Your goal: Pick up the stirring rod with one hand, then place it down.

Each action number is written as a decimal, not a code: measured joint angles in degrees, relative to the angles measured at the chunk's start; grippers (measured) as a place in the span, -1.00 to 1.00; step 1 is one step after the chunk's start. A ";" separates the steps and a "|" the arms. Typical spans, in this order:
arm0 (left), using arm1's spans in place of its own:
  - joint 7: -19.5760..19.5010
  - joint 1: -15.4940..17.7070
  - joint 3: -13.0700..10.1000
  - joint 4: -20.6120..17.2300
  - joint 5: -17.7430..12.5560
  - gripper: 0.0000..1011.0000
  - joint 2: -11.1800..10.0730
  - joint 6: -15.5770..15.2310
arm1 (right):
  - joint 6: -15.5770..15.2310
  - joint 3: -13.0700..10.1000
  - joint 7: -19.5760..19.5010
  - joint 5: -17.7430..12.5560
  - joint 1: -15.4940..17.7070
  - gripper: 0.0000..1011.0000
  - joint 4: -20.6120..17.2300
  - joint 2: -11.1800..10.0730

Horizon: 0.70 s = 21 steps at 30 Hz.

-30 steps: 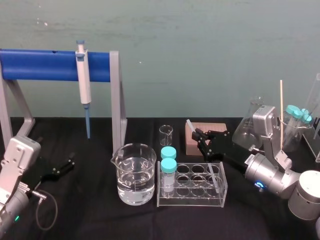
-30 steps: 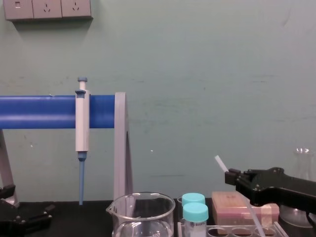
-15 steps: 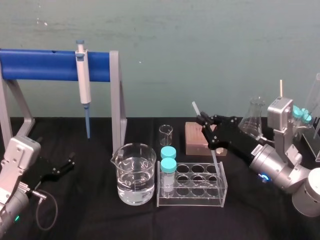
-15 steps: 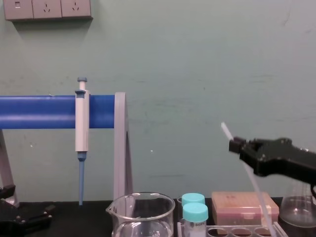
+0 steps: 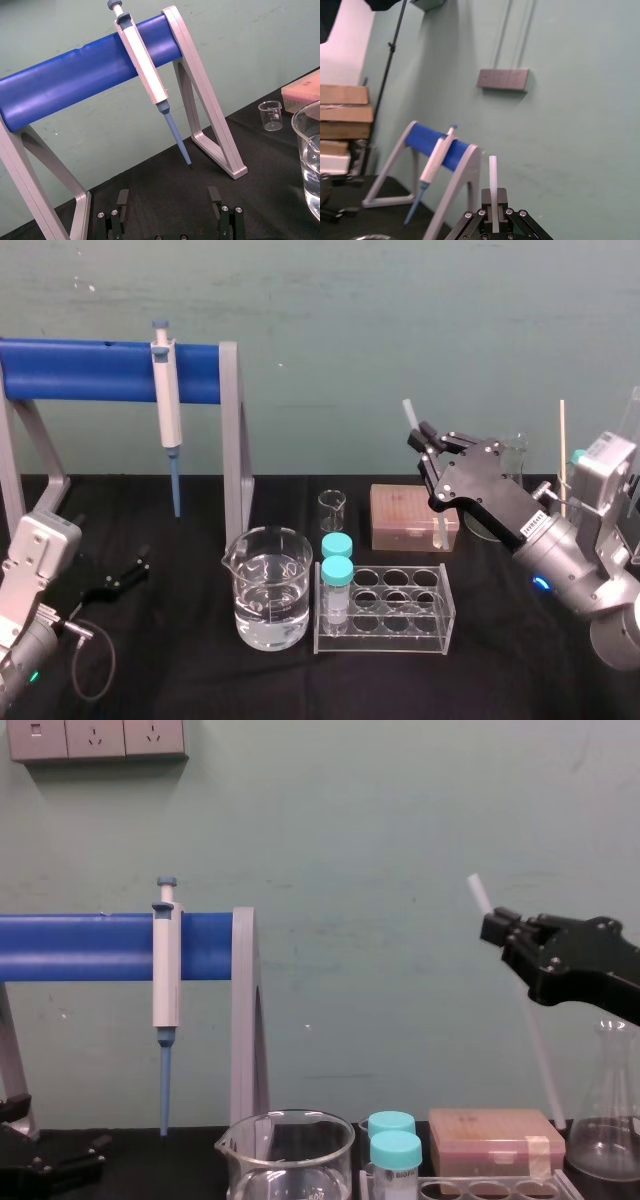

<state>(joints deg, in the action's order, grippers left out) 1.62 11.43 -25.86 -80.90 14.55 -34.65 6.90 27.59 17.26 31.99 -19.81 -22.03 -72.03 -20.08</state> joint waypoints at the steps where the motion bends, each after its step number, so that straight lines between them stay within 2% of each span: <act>1: 0.00 0.00 0.00 0.00 0.00 0.98 0.00 0.00 | 0.65 -0.25 -0.59 0.50 0.24 -0.88 -0.08 0.16; 10: 0.00 0.00 0.00 0.00 0.00 0.98 0.00 0.00 | 5.15 -3.44 -5.96 4.48 3.59 -0.88 -0.42 2.06; 21: 0.00 0.00 0.00 0.00 0.00 0.98 0.00 0.00 | 6.12 -5.70 -8.98 8.28 6.61 -0.88 -1.30 3.15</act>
<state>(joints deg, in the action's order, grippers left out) 1.62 11.43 -25.86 -80.90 14.55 -34.65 6.91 33.70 11.55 23.01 -11.53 -15.41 -73.33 -16.93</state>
